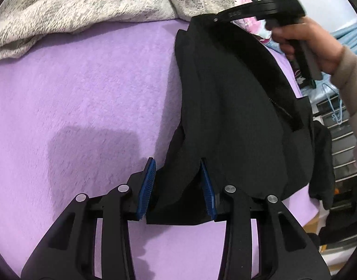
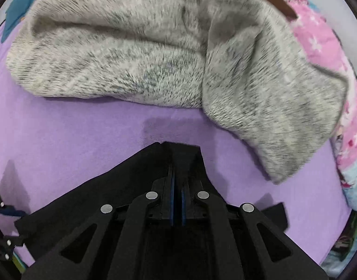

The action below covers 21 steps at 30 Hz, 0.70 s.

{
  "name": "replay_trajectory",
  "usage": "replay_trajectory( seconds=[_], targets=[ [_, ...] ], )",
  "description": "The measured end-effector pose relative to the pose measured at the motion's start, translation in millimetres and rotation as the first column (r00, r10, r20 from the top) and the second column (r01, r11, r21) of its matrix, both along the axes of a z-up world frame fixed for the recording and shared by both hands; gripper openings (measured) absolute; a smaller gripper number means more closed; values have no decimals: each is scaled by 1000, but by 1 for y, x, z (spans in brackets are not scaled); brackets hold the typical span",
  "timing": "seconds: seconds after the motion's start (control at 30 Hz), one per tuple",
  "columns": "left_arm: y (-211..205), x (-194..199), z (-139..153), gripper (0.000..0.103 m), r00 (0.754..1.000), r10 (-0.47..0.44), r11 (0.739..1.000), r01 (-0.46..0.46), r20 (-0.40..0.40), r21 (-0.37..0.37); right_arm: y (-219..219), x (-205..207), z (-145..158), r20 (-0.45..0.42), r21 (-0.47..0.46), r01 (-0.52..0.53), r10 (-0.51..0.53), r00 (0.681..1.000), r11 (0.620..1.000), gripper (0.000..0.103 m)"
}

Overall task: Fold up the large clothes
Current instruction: 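Grasp the folded jacket edge with the left tool while the right tool presses it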

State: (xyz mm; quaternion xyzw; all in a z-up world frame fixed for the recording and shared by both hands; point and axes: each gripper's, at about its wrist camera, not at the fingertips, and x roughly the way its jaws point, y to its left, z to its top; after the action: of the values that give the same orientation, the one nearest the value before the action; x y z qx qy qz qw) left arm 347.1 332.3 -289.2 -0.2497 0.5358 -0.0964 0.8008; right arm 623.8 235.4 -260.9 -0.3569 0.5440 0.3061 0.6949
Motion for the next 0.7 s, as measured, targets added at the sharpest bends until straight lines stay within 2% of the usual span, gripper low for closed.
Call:
replay_trajectory(
  seconds=[0.1, 0.2, 0.27, 0.3, 0.33, 0.47, 0.57, 0.6, 0.63, 0.7],
  targets=[
    [4, -4, 1, 37, 1000, -4, 1000, 4, -6, 4, 1, 0, -19, -9, -28, 2, -3, 1000, 1000, 4],
    [10, -5, 14, 37, 1000, 12, 1000, -12, 12, 18, -1, -2, -21, 1, -36, 8, -8, 1000, 999, 6],
    [19, -7, 27, 35, 998, 38, 999, -39, 50, 13, -2, -7, -8, 39, -30, 10, -8, 999, 1000, 19],
    [23, -8, 35, 35, 996, 52, 999, -52, 78, 5, -6, -10, 5, 61, -8, 11, -10, 998, 1000, 34],
    [23, -10, 40, 35, 994, 57, 998, -57, 91, -2, -9, -12, 13, 71, 5, 8, -8, 997, 1000, 39],
    [5, -10, 58, 37, 989, 36, 999, -31, 143, -37, -34, -28, 57, 115, 46, -1, -5, 993, 999, 52],
    [-22, -7, 71, 48, 984, -20, 999, 27, 179, -42, -67, -43, 82, 134, 52, -14, 7, 991, 999, 66],
    [-30, -7, 75, 56, 982, -27, 998, 36, 187, -42, -79, -46, 88, 137, 47, -13, 7, 991, 999, 71],
    [-42, -7, 77, 56, 980, -40, 998, 50, 197, -48, -93, -49, 92, 134, 40, -8, 3, 991, 999, 77],
    [-62, -5, 81, 57, 975, -80, 994, 95, 208, -61, -121, -57, 98, 130, 33, 4, -8, 991, 999, 81]
  ],
)
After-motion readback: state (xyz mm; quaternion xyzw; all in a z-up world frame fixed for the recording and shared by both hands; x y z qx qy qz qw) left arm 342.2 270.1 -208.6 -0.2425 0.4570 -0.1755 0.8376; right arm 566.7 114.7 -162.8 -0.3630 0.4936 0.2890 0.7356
